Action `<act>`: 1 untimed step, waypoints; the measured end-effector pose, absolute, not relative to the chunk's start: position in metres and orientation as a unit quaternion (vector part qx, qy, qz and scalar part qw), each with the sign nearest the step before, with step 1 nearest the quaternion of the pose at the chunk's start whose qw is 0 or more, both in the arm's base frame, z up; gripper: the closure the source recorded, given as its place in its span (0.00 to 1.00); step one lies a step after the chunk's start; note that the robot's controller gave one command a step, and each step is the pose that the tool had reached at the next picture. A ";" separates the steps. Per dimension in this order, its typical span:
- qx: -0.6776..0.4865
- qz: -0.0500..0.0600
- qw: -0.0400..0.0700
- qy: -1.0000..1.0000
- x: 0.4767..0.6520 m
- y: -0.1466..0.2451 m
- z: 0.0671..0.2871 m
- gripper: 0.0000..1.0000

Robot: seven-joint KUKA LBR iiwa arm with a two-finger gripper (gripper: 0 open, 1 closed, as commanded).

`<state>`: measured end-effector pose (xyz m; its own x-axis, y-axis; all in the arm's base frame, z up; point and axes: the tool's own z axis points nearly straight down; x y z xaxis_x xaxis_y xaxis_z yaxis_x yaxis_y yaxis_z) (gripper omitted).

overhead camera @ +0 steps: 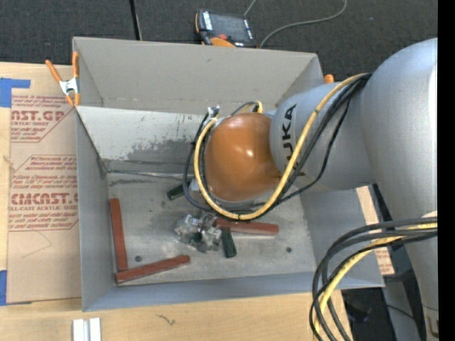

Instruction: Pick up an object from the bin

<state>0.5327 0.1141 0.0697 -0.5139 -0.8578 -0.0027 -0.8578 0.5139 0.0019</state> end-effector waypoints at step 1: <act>-0.493 0.001 0.001 0.870 0.533 0.114 0.069 0.00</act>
Offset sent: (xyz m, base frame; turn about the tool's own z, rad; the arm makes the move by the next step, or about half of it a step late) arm 0.0000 0.0000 0.0000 0.0000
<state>0.5325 0.1140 0.0695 -0.5139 -0.8579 -0.0024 -0.8579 0.5139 0.0021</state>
